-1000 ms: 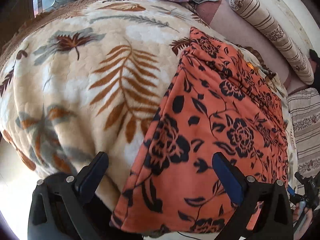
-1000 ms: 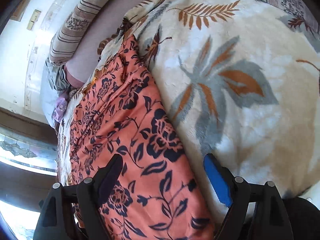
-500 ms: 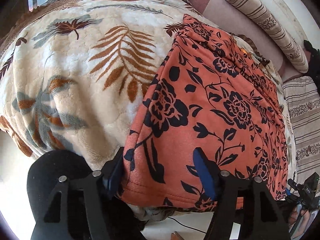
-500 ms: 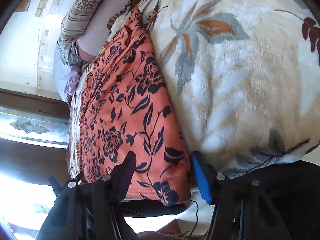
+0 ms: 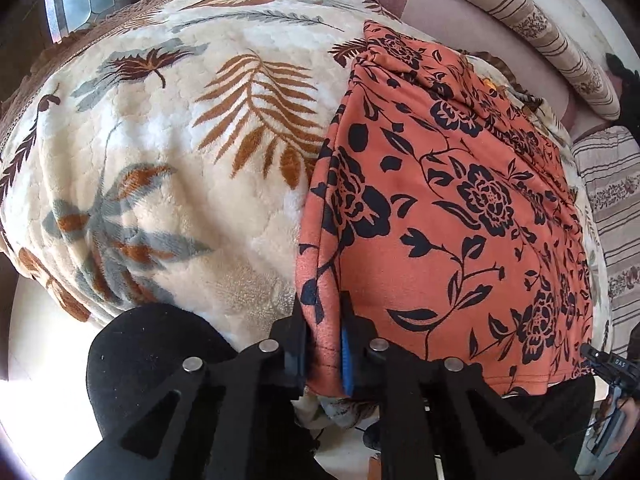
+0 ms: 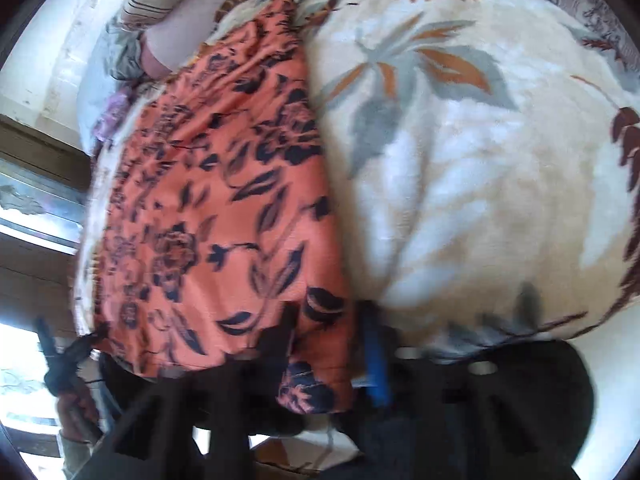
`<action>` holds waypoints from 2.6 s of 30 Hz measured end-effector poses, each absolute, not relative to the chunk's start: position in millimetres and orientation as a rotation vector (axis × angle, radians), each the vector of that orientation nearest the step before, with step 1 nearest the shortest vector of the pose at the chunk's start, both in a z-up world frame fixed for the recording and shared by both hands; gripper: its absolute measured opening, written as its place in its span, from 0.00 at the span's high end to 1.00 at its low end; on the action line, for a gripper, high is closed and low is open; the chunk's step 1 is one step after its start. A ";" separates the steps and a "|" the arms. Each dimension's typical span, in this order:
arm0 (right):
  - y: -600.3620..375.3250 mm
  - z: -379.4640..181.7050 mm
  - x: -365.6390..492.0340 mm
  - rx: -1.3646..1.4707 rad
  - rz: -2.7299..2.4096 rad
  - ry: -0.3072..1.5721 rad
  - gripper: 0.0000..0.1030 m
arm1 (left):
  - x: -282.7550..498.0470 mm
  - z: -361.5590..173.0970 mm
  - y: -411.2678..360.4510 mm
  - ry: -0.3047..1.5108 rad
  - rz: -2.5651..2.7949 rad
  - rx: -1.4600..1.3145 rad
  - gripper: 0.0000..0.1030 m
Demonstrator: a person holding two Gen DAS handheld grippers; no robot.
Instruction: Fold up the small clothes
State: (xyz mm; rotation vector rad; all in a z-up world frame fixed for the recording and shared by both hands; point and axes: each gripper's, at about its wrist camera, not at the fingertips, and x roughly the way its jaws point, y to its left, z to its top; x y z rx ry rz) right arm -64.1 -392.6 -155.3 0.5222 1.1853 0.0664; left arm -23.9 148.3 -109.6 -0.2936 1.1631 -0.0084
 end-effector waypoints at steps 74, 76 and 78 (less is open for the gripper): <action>-401.2 -13.4 45.1 0.733 0.301 0.826 0.93 | 96.5 33.1 126.6 0.808 -0.168 -0.299 0.92; -402.0 4.4 61.2 0.708 0.301 0.788 0.93 | 110.2 39.5 130.6 0.797 -0.170 -0.308 0.92; -403.6 16.9 75.9 0.698 0.296 0.757 0.93 | 123.2 42.2 136.6 0.796 -0.175 -0.329 0.92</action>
